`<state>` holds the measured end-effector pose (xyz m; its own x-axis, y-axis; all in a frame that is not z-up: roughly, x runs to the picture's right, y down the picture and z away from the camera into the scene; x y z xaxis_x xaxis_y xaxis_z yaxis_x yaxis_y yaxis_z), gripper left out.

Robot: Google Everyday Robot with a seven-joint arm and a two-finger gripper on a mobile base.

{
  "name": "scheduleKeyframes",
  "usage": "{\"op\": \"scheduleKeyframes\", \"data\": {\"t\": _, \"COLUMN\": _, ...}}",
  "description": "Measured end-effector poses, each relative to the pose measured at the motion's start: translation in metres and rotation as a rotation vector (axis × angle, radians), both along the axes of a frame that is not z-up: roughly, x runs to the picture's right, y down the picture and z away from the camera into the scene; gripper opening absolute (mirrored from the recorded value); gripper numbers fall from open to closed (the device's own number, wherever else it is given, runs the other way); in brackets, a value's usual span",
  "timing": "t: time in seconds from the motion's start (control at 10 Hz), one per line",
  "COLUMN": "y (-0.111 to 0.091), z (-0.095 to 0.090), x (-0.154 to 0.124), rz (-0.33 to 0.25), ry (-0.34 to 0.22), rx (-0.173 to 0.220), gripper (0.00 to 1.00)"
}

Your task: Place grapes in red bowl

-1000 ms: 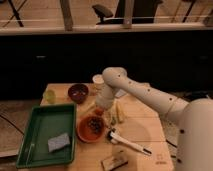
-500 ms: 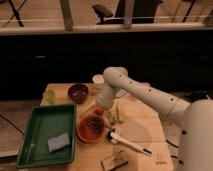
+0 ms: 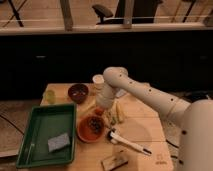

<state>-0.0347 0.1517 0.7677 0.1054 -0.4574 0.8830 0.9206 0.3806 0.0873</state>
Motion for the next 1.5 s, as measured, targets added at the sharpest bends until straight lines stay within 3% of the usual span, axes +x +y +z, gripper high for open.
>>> {"op": "scheduleKeyframes", "data": {"t": 1.5, "y": -0.0002, "z": -0.0002, "x": 0.0002, "rz": 0.001, "ry": 0.0, "rx": 0.0, "gripper": 0.8}}
